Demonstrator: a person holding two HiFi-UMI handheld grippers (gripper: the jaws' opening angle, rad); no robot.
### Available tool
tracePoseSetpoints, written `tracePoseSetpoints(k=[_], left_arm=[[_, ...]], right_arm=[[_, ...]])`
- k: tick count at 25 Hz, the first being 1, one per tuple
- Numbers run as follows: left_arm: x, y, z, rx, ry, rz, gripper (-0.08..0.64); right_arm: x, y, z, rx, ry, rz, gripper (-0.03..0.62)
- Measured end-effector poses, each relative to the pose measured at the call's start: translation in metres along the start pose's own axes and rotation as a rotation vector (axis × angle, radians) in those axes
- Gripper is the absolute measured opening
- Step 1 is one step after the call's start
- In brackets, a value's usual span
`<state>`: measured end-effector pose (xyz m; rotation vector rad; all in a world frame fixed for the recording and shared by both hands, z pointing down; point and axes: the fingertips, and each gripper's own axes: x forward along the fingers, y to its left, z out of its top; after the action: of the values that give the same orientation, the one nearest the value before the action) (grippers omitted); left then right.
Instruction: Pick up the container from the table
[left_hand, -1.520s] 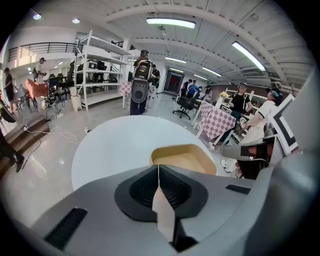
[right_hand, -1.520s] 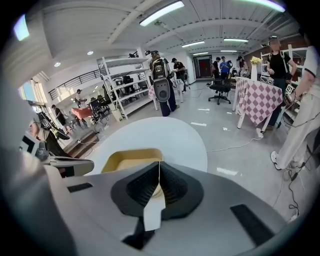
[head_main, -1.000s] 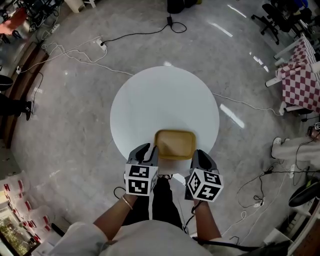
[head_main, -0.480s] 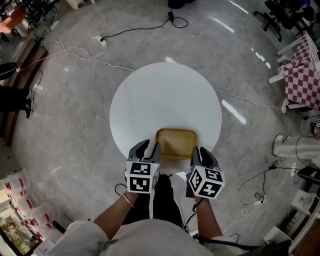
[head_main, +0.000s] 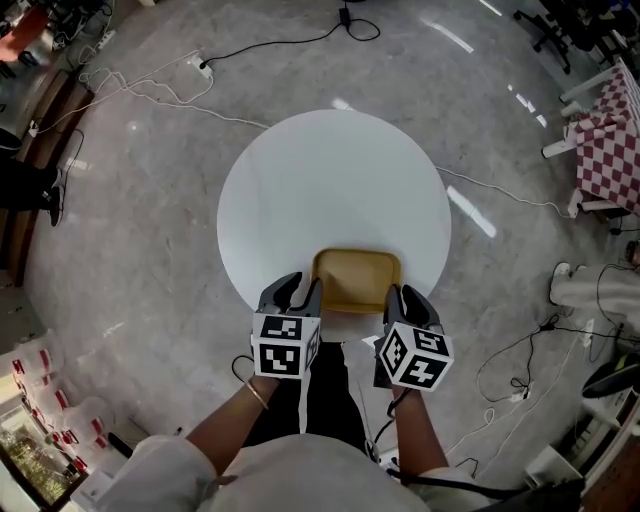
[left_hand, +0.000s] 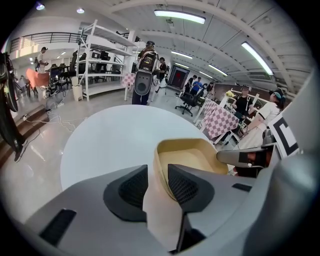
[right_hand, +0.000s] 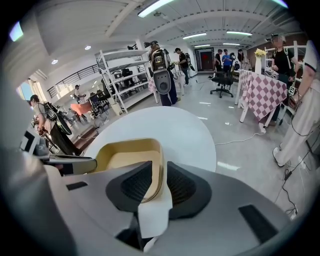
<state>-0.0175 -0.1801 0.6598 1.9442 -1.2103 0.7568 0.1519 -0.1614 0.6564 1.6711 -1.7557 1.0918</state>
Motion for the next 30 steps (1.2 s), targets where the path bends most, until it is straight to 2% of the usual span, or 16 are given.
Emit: tracePoseSetpoints(k=[18, 30], left_arm=[[0.012, 0.0, -0.001, -0.034, 0.023, -0.008, 0.129], [0.013, -0.003, -0.004, -0.049, 0.029, -0.025, 0.089]], right_arm=[[0.008, -0.001, -0.006, 0.025, 0.026, -0.007, 0.084], [0.008, -0.002, -0.013, 0.032, 0.031, -0.03, 0.058]])
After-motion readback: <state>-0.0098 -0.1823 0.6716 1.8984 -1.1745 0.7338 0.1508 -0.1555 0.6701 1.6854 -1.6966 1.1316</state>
